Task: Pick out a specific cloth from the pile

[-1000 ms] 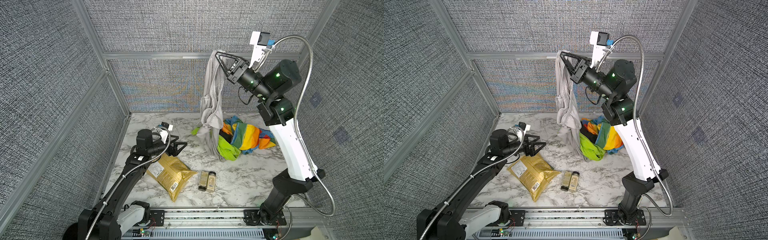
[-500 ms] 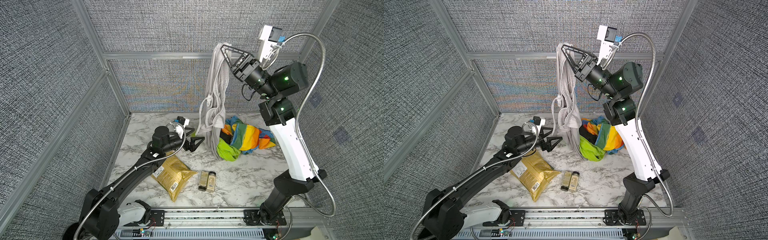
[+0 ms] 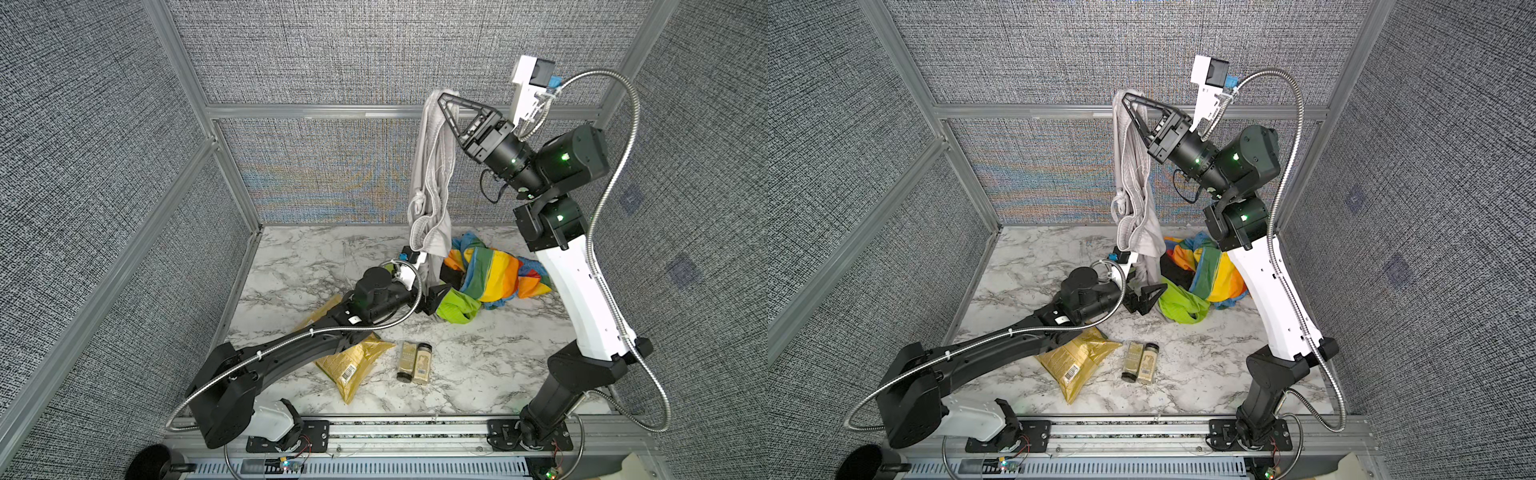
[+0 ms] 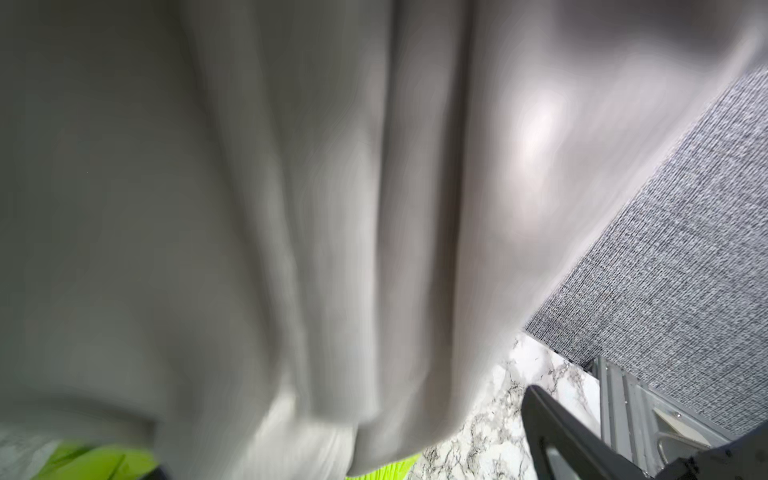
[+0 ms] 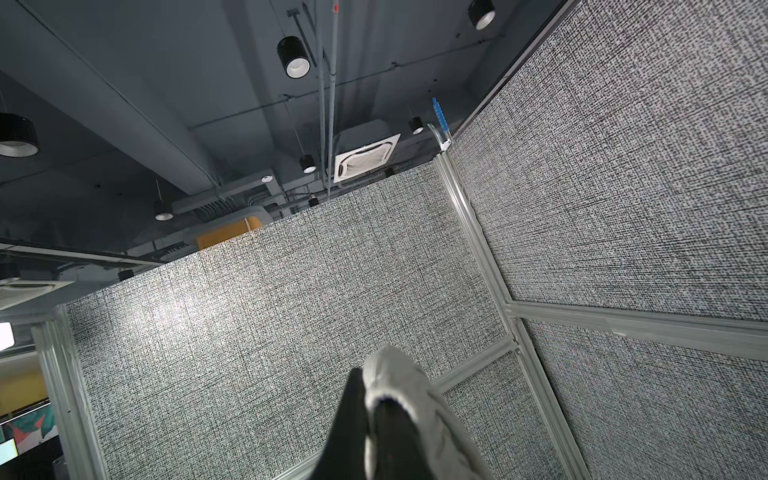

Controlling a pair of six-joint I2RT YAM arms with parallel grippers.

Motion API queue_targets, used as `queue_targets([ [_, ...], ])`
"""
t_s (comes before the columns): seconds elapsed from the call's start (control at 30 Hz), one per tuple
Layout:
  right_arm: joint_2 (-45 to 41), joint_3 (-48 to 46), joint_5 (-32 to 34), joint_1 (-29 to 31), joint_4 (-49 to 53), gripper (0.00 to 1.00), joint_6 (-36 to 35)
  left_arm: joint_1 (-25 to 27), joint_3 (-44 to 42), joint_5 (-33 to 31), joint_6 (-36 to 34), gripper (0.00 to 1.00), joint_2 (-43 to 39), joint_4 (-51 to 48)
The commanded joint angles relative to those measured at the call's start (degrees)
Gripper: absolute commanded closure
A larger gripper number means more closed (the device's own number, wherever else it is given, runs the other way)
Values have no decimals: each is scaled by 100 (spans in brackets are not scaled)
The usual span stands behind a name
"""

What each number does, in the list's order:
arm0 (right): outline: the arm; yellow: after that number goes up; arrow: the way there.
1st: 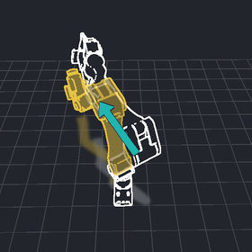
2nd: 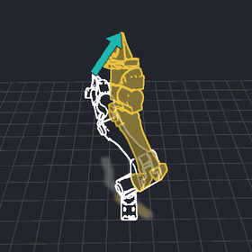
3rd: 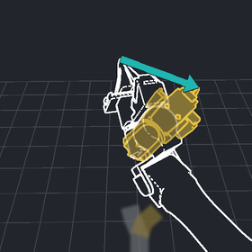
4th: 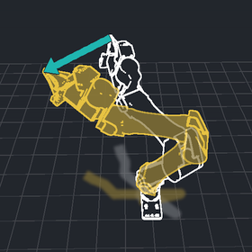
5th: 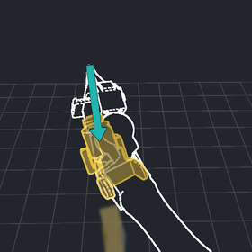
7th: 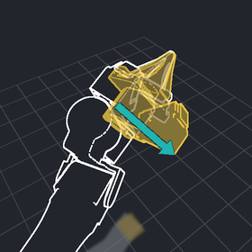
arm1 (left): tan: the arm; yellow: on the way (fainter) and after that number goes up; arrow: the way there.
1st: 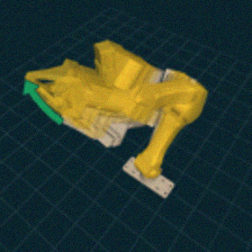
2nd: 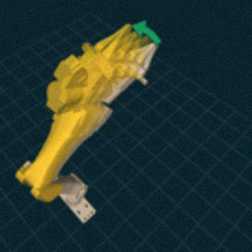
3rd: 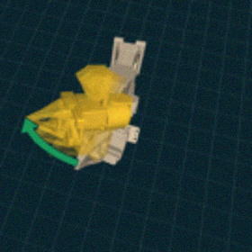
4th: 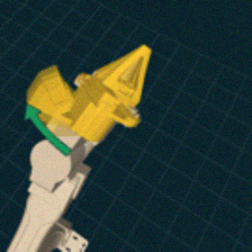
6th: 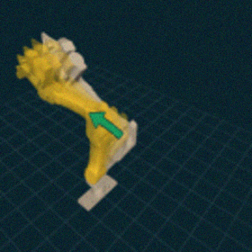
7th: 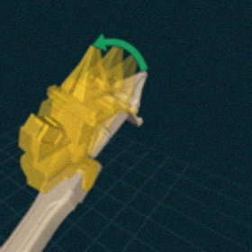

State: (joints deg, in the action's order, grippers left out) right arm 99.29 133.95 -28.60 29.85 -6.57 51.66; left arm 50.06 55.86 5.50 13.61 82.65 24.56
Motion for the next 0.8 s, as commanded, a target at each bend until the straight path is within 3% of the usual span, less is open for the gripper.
queue_targets([
  [0.0,-64,-29,90,2,-287,95,3,3,132,-793,211,16,171,582],
  [0.13,-303,-376,151,3,-280,95,-127,-57,42,-1116,565,29,132,949],
  [0.23,-490,-742,214,-6,-417,95,-147,-98,104,-981,616,54,145,1031],
  [0.33,-556,-838,284,-24,-226,95,-262,-102,130,-827,634,72,65,923],
  [0.5,-1063,-1275,1780,-47,1038,95,-940,-229,-222,-750,828,95,-448,796],
  [0.67,-1864,-2448,3238,-76,1539,95,-1434,-650,-385,-417,989,100,-1111,328],
  [0.77,-2197,-3205,3486,-76,1711,95,-1583,-843,-185,-399,790,100,-1405,-295],
])
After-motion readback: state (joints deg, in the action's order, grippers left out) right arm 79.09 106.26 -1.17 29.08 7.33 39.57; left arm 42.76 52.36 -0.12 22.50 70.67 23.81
